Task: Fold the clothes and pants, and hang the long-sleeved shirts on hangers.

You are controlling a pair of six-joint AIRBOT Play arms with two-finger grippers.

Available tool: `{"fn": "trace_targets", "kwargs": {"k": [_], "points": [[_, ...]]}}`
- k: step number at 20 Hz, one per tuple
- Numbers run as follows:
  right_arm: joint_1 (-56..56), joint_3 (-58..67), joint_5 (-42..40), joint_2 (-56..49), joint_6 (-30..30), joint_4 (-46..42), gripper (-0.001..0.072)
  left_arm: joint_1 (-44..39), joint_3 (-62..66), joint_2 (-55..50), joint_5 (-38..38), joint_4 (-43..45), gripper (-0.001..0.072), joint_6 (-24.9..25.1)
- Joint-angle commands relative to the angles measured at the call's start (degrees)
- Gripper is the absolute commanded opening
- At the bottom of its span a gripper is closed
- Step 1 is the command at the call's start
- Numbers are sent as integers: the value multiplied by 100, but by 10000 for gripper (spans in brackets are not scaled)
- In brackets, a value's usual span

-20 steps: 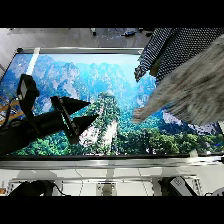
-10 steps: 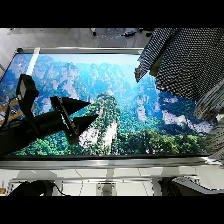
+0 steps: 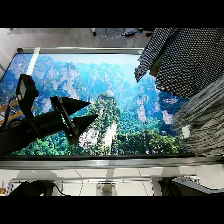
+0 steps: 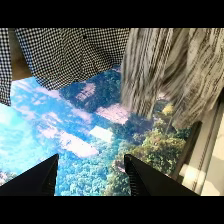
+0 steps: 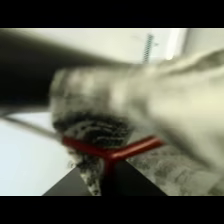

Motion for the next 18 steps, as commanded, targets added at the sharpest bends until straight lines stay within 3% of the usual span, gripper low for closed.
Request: {"fn": "trace_targets", "kwargs": {"k": [1, 6, 7, 8, 9, 15, 18], "points": [[-4, -256, 133, -42, 122, -177, 41, 0, -4, -2, 4, 2, 507, -20], [-4, -256, 1073, -48, 57, -1606, 44, 0, -4, -2, 2, 0, 507, -20], [-4, -256, 1207, -37, -85, -1718, 155, 0, -4, -2, 4, 0, 508, -20], [-4, -256, 1224, -20, -136, -1690, 476, 0, -4, -2, 2, 0, 508, -20], [-4, -256, 1191, 33, -131, -1635, 702, 0, -4, -2, 2, 0, 507, -20], [-11, -256, 476, 896, -133, -1797, 712, 0, -4, -2, 2, 2, 507, -17], [-11, -256, 535, 1495, -136, -3558, 712, 0, -4, -2, 2, 2, 508, -17]]}}
